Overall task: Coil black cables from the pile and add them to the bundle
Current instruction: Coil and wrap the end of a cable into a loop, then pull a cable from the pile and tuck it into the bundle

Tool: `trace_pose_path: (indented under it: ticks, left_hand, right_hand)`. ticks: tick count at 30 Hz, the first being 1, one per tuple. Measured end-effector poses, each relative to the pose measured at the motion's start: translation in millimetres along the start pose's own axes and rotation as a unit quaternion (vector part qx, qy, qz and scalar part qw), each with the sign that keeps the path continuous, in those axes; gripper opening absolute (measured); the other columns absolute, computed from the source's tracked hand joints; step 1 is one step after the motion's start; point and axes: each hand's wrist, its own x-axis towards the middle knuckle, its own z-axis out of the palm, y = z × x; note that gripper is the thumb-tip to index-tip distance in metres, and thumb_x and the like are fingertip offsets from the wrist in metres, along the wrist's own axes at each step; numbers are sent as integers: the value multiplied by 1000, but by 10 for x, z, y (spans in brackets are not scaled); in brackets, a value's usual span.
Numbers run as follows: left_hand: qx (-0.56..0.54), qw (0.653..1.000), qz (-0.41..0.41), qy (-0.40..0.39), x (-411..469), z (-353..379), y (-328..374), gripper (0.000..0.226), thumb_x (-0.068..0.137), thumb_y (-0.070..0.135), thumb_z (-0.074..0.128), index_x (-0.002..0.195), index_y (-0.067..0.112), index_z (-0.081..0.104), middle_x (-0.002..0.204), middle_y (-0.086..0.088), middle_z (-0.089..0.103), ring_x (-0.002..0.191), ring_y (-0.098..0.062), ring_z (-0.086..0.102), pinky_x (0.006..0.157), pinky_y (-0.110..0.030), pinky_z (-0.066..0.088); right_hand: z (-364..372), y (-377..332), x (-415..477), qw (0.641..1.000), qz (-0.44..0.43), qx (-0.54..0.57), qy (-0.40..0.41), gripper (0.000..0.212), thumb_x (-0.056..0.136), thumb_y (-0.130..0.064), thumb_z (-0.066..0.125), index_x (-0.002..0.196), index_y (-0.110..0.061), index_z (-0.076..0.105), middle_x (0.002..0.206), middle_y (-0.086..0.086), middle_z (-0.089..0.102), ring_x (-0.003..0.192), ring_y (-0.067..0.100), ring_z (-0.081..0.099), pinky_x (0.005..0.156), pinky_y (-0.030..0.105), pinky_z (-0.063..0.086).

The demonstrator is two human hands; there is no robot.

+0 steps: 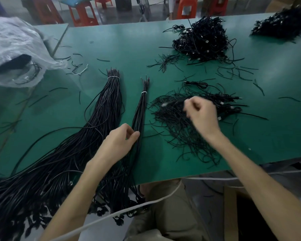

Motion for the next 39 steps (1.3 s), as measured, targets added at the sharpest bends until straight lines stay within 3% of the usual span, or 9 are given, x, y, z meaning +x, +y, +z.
trace_pose_path:
  ticks: [4, 9, 14, 20, 24, 30, 33, 36, 39]
  left_hand:
    - [112, 994, 8, -3, -78, 154, 27, 33, 99, 55, 56, 105, 22, 53, 101, 8, 49, 88, -12, 54, 68, -31, 46]
    - [202, 978, 46, 13, -130, 273, 116, 36, 100, 49, 59, 104, 15, 47, 105, 1, 47, 101, -20, 50, 72, -31, 48]
    - [168, 986, 16, 16, -64, 218, 83, 26, 107, 37, 50, 95, 14, 55, 94, 3, 55, 85, -19, 57, 71, -37, 51]
    - [119, 992, 1, 53, -84, 194, 28, 25, 105, 35, 52, 88, 17, 59, 83, 8, 56, 68, -11, 56, 54, -28, 39]
    - [-24, 996, 35, 75, -117, 138, 86, 23, 103, 33, 55, 83, 21, 59, 80, 7, 60, 67, -11, 58, 56, -25, 43]
    - [-130, 977, 165, 27, -156, 86, 298, 19, 102, 34, 60, 85, 25, 60, 71, 8, 56, 60, -4, 49, 56, -17, 39]
    - [-104, 978, 182, 0, -134, 132, 269, 19, 101, 31, 62, 84, 23, 59, 73, 9, 54, 62, -6, 46, 58, -23, 38]
    - [-41, 982, 184, -29, -100, 171, 137, 20, 104, 37, 56, 97, 21, 66, 85, 8, 56, 73, -5, 52, 65, -25, 41]
    - [-6, 986, 154, -67, -78, 183, -4, 49, 105, 51, 38, 120, 18, 71, 116, 8, 65, 104, -9, 62, 91, -37, 51]
  right_hand:
    - [-317, 287, 425, 988, 108, 9, 110, 30, 105, -20, 52, 82, -9, 68, 68, 2, 63, 62, 23, 55, 62, 37, 47]
    - [-487, 541, 726, 977, 178, 2, 117, 34, 108, -27, 48, 94, -5, 70, 76, 4, 66, 63, 18, 57, 72, 40, 53]
    - [-437, 646, 777, 978, 199, 2, 64, 31, 109, -32, 49, 105, -8, 66, 85, 1, 66, 68, 15, 60, 76, 40, 54]
    - [-302, 704, 672, 981, 192, 11, 39, 28, 109, -28, 49, 126, -8, 59, 98, 3, 64, 74, 15, 62, 76, 40, 55]
    - [-143, 588, 550, 985, 171, 5, 5, 30, 109, -31, 49, 118, -7, 64, 95, 2, 69, 73, 14, 63, 71, 33, 50]
    - [351, 19, 161, 951, 159, 107, -243, 50, 106, -49, 43, 104, -8, 71, 82, 1, 72, 66, 12, 61, 53, 20, 41]
    - [607, -183, 7, 916, 173, 207, -297, 54, 105, -50, 45, 104, -3, 71, 81, 5, 67, 62, 11, 55, 49, 20, 37]
    - [706, -274, -44, 930, 162, 191, -268, 34, 105, -35, 56, 96, -6, 71, 73, -1, 64, 54, 7, 51, 51, 21, 37]
    - [689, -308, -89, 933, 159, 200, -252, 24, 104, -25, 59, 93, -7, 68, 73, 1, 64, 52, 8, 51, 47, 19, 37]
